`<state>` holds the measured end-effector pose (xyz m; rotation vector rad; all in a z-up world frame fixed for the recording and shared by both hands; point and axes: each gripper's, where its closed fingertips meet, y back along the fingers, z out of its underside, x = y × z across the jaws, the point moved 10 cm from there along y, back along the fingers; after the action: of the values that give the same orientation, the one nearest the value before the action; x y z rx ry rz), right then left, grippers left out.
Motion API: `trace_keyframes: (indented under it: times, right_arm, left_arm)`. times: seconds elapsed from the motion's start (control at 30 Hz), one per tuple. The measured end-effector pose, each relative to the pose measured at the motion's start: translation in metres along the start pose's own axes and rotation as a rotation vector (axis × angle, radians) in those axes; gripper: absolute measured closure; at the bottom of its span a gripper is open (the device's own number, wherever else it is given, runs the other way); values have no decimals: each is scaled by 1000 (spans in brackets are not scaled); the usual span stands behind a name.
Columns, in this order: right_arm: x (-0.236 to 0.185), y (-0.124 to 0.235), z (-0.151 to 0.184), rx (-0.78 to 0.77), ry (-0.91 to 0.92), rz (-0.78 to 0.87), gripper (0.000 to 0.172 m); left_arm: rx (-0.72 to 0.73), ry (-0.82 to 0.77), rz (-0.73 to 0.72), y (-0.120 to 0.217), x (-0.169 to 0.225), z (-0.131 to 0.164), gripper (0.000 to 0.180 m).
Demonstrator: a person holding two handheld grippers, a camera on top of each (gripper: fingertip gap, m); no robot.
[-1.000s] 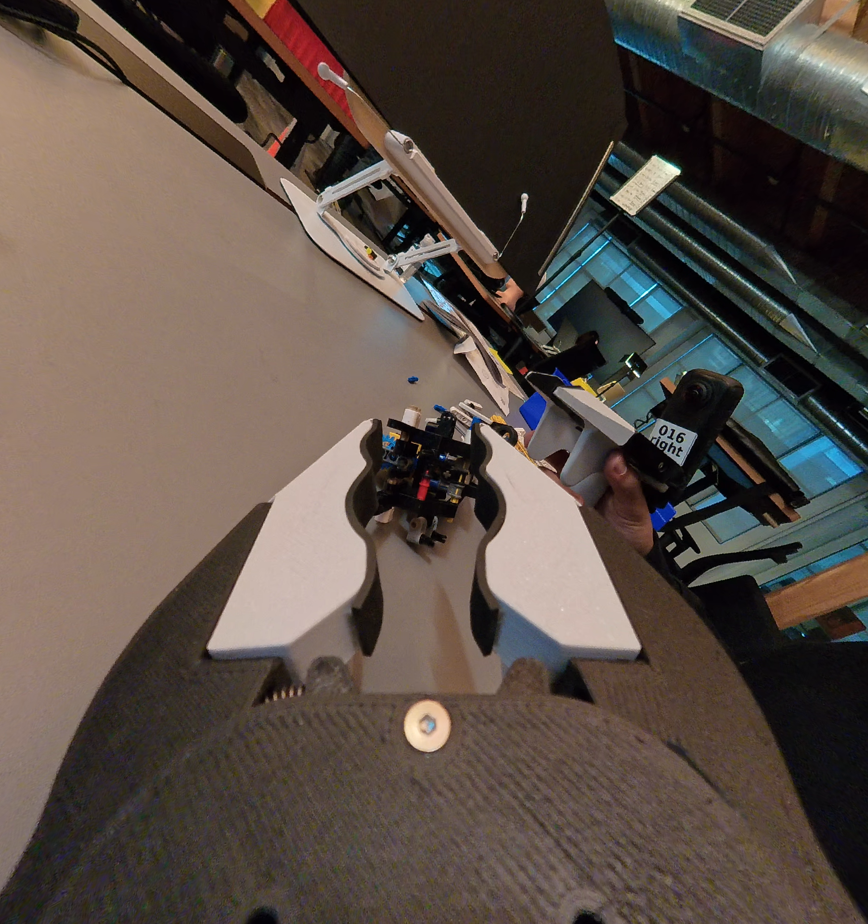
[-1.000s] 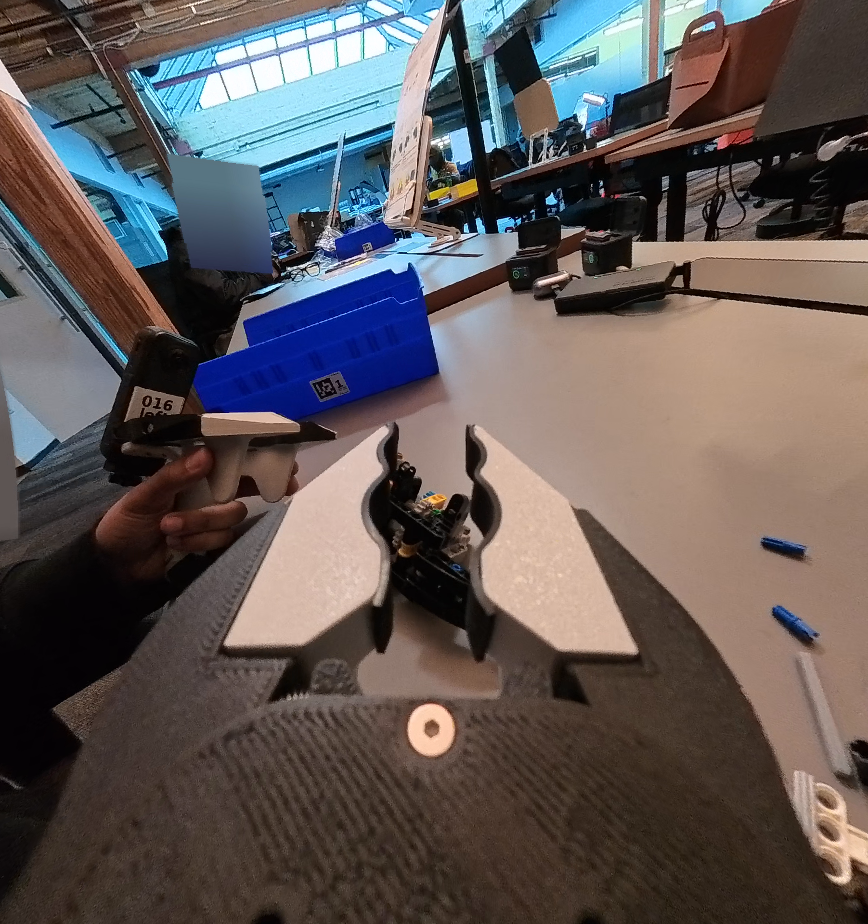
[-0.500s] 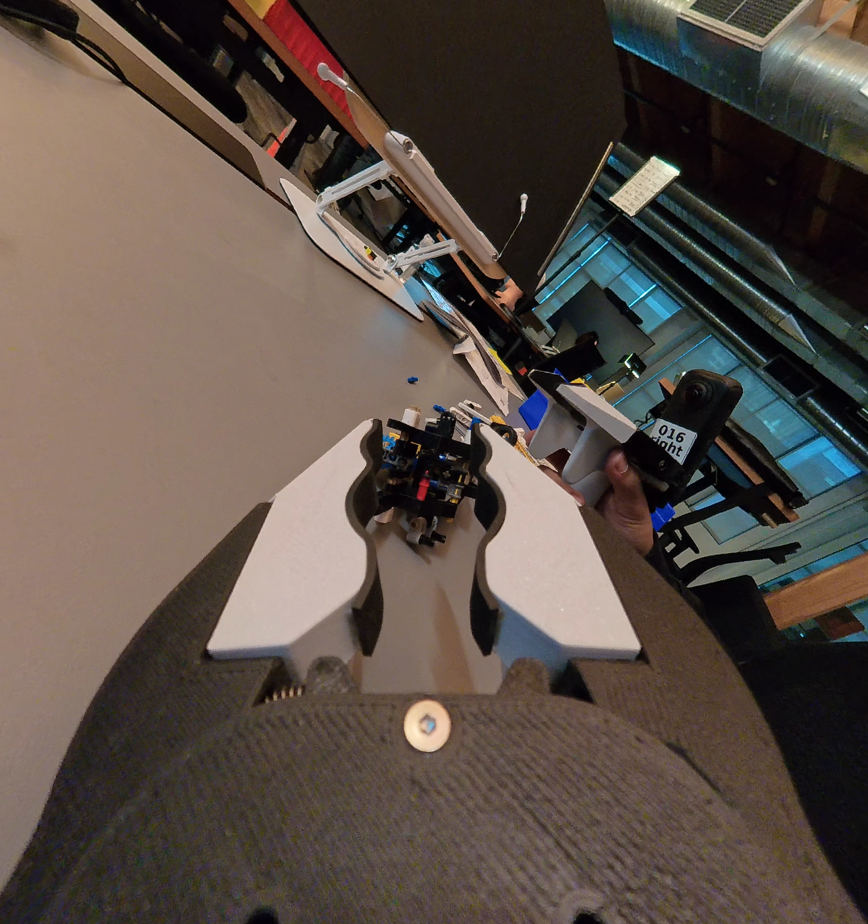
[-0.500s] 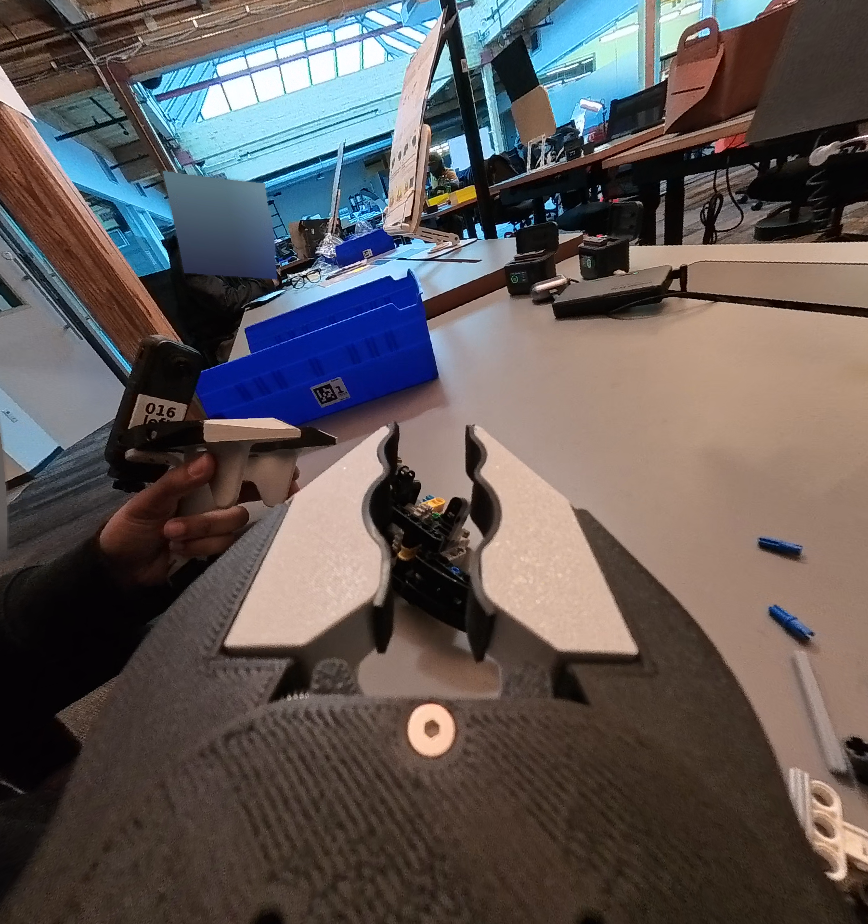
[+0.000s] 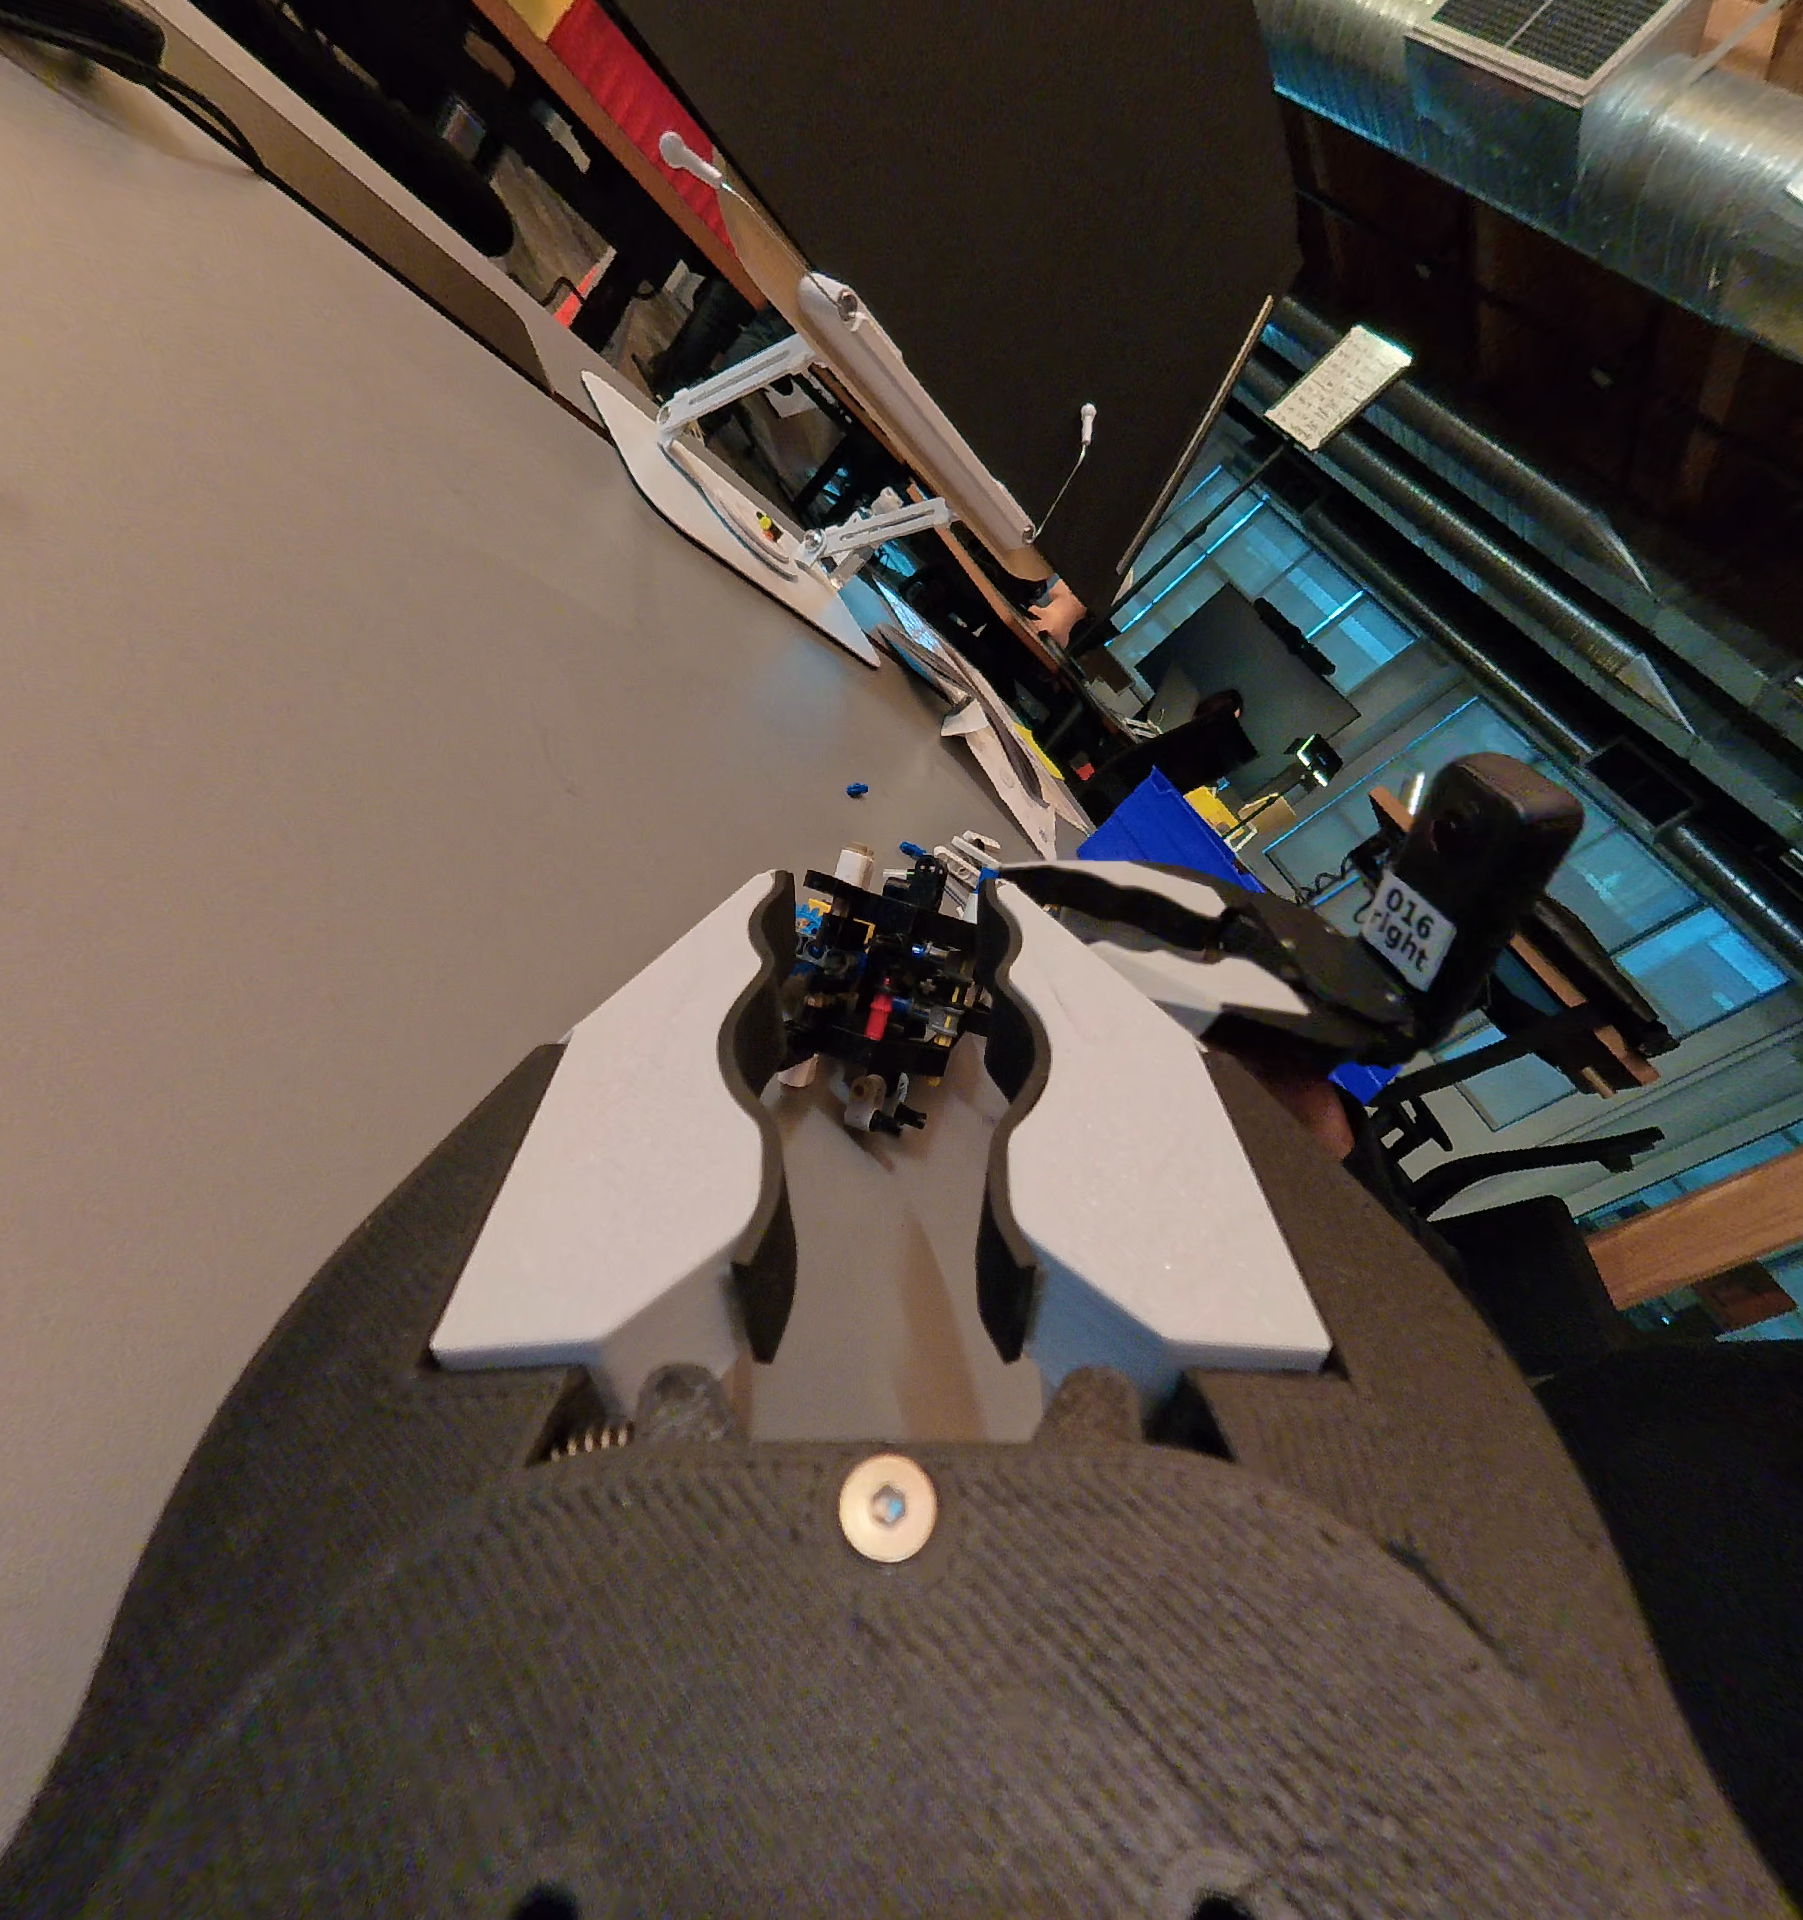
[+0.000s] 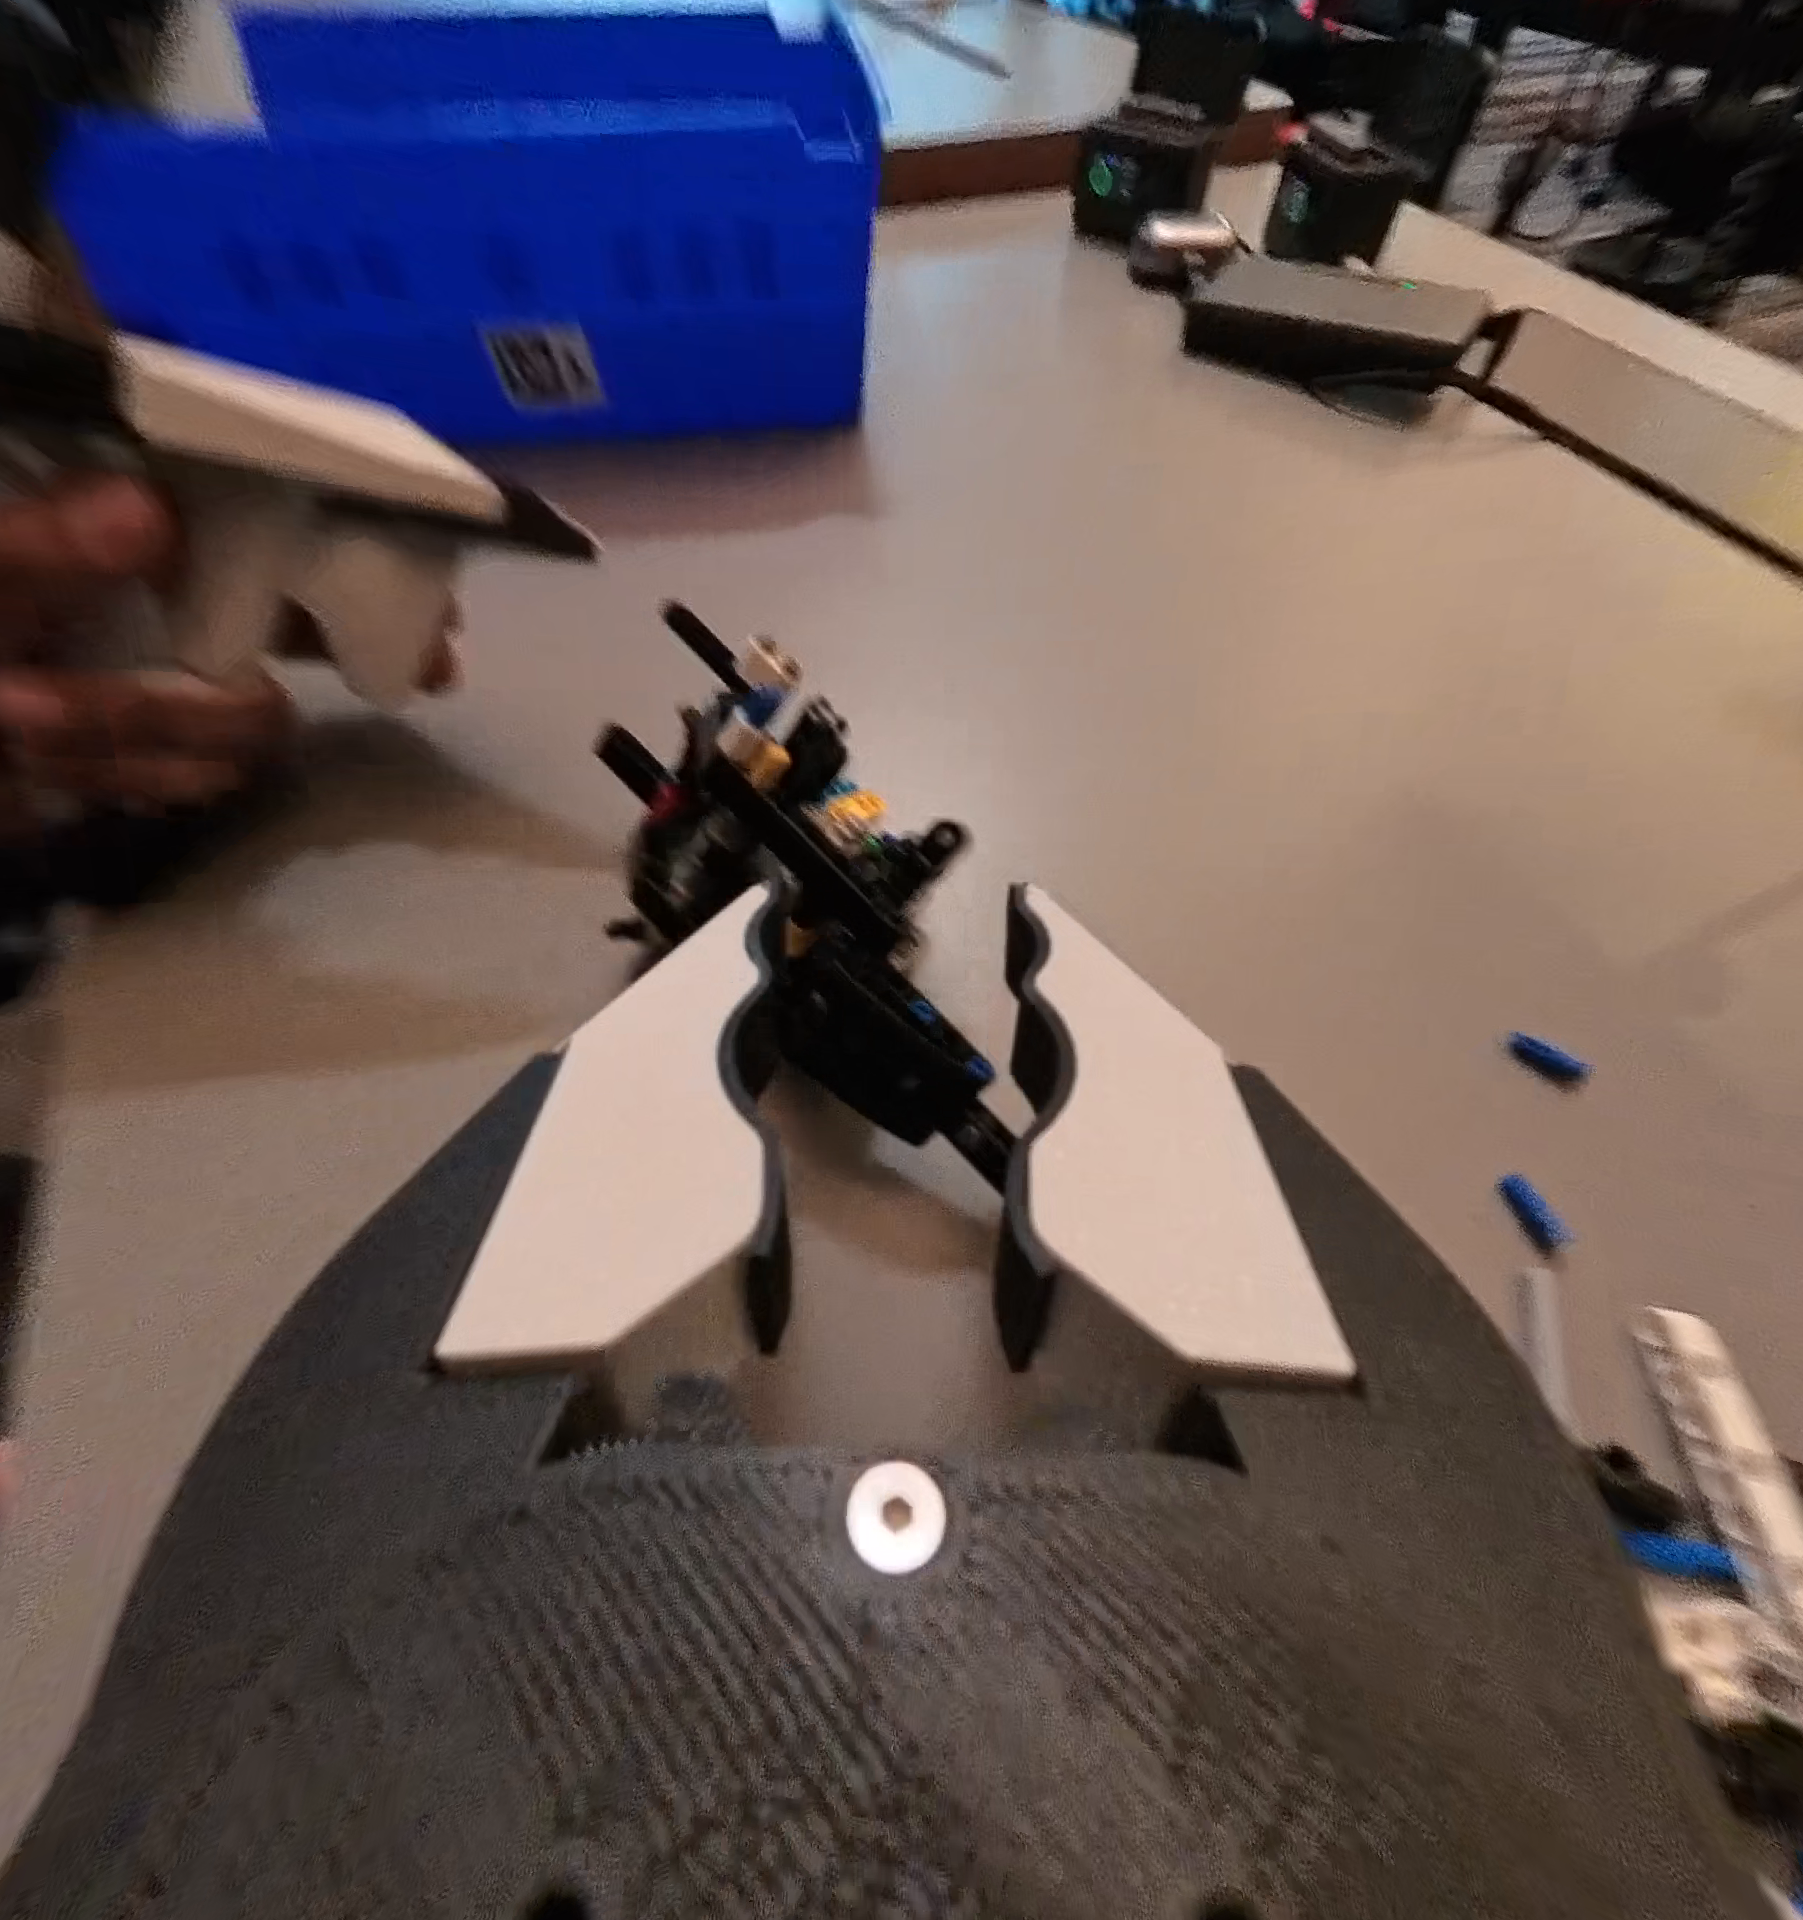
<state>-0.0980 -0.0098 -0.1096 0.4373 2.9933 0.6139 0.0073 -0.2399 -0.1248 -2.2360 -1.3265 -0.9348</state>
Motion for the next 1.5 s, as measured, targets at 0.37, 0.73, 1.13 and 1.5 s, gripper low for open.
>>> trace_keyframes:
  times: [0.37,0.73,1.13,1.5]
  right_arm:
    - [-13,-4,7,-121,217,12,157]
    - [-65,21,20,137,1129,328,158]
    - [-88,47,32,188,1670,440,159]
    - [-72,48,49,100,1527,396,155]
  left_arm:
    - [-8,-1,-4,0,0,0,148]
    - [-66,-48,124,-4,17,8,136]
    - [-552,-218,417,-44,22,-2,106]
    - [-642,-569,346,-53,42,22,137]
